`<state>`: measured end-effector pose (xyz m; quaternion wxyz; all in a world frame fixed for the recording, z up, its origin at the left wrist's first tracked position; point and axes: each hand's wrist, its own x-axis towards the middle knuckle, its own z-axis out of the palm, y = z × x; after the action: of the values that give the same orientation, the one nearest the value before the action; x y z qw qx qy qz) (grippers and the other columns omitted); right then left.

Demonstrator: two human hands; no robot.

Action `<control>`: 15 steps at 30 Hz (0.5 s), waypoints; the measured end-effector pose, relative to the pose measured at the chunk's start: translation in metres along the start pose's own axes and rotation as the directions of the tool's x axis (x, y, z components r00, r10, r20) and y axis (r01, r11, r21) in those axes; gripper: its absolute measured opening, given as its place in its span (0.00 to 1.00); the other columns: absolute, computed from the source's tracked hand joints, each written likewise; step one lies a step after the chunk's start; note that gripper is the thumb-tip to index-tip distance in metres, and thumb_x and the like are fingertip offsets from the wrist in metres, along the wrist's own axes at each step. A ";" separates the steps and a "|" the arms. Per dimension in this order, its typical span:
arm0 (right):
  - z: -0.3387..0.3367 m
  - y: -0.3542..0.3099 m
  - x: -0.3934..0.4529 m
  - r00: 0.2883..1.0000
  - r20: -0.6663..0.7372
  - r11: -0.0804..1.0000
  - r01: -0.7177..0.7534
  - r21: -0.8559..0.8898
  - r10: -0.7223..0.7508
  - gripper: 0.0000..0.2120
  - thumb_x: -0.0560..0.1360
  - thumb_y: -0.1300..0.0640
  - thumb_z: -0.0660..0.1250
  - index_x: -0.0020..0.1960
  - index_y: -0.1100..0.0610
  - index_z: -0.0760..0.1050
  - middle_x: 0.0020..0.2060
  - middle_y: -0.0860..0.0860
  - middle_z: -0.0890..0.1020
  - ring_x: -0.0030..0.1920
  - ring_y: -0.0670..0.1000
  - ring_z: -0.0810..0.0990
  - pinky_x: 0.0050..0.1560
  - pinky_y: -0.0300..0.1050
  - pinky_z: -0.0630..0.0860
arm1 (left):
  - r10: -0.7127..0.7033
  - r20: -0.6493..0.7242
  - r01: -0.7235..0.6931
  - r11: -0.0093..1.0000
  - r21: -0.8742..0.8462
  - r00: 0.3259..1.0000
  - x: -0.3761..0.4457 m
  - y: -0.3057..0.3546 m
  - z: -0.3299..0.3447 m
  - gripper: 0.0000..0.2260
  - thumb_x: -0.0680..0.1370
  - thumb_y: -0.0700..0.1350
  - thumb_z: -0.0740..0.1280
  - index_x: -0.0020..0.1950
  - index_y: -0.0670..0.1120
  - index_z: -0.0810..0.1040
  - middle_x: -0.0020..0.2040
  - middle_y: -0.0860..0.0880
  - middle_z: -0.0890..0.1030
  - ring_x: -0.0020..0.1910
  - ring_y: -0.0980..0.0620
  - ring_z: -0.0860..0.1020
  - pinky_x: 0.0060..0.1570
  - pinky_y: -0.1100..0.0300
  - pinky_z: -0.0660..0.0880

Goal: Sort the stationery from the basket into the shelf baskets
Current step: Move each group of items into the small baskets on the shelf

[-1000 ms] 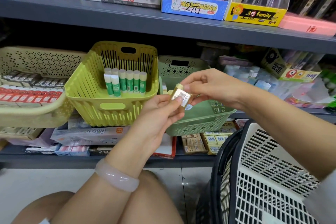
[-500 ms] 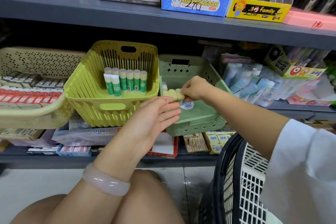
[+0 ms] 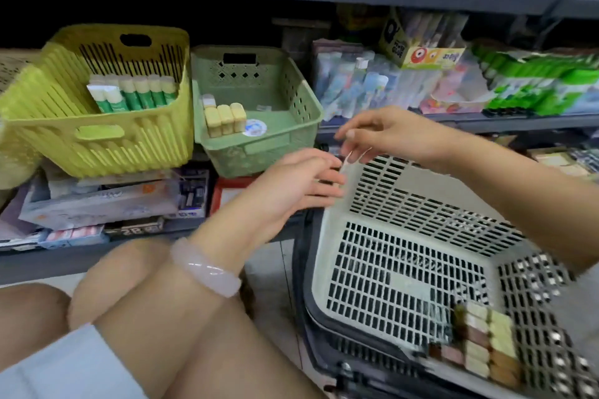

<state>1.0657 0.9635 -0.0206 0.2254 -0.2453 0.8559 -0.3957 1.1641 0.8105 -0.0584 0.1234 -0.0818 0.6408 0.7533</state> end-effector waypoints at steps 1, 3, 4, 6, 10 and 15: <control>-0.001 0.019 -0.013 0.999 0.007 0.999 -0.044 -0.025 0.044 0.09 0.79 0.60 0.59 0.55 0.59 0.76 0.40 0.50 0.83 0.39 0.45 0.81 0.43 0.35 0.78 | -0.049 0.068 0.042 0.994 0.100 0.996 0.002 -0.011 0.015 0.08 0.80 0.42 0.57 0.48 0.46 0.76 0.45 0.45 0.81 0.42 0.50 0.81 0.48 0.58 0.78; 0.001 0.062 -0.038 0.988 0.057 0.982 -0.137 -0.128 0.145 0.10 0.79 0.61 0.59 0.57 0.62 0.75 0.43 0.54 0.82 0.39 0.45 0.79 0.41 0.34 0.77 | -0.125 0.125 0.078 0.941 0.329 0.984 0.007 -0.030 0.037 0.08 0.80 0.43 0.57 0.50 0.46 0.75 0.47 0.46 0.80 0.44 0.52 0.80 0.47 0.61 0.77; 0.003 0.084 -0.049 0.974 0.100 0.965 -0.183 -0.187 0.204 0.11 0.79 0.61 0.59 0.58 0.62 0.74 0.45 0.56 0.81 0.39 0.47 0.78 0.41 0.35 0.76 | -0.126 0.105 0.072 0.908 0.413 0.986 0.012 -0.037 0.042 0.08 0.80 0.43 0.57 0.52 0.45 0.75 0.48 0.46 0.79 0.43 0.53 0.79 0.46 0.63 0.77; 0.005 0.126 -0.071 0.925 0.219 0.915 -0.228 -0.334 0.310 0.12 0.79 0.60 0.59 0.60 0.61 0.72 0.49 0.59 0.80 0.45 0.52 0.79 0.47 0.42 0.76 | -0.087 0.038 0.055 0.854 0.517 0.995 0.019 -0.045 0.043 0.07 0.80 0.43 0.57 0.53 0.46 0.74 0.48 0.46 0.78 0.42 0.54 0.78 0.46 0.62 0.78; 0.008 0.199 -0.110 0.750 0.403 0.713 -0.128 -0.690 0.524 0.19 0.79 0.52 0.60 0.68 0.55 0.66 0.64 0.54 0.72 0.60 0.51 0.72 0.56 0.38 0.67 | -0.042 -0.013 0.038 0.705 0.709 0.999 0.022 -0.050 0.036 0.04 0.77 0.49 0.59 0.45 0.55 0.73 0.46 0.47 0.81 0.47 0.49 0.81 0.54 0.46 0.77; 0.019 0.248 -0.137 0.681 0.438 0.659 -0.088 -0.747 0.587 0.30 0.75 0.49 0.66 0.72 0.55 0.59 0.68 0.55 0.65 0.67 0.54 0.66 0.64 0.42 0.63 | 0.017 -0.161 0.109 0.666 0.738 0.987 0.027 -0.052 0.029 0.04 0.77 0.49 0.60 0.48 0.53 0.73 0.44 0.46 0.81 0.45 0.48 0.81 0.49 0.48 0.79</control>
<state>1.1236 1.1751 -0.2012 0.4765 -0.2536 0.8351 0.1054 1.1545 0.8493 -0.1100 0.1150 -0.0985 0.8974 0.4144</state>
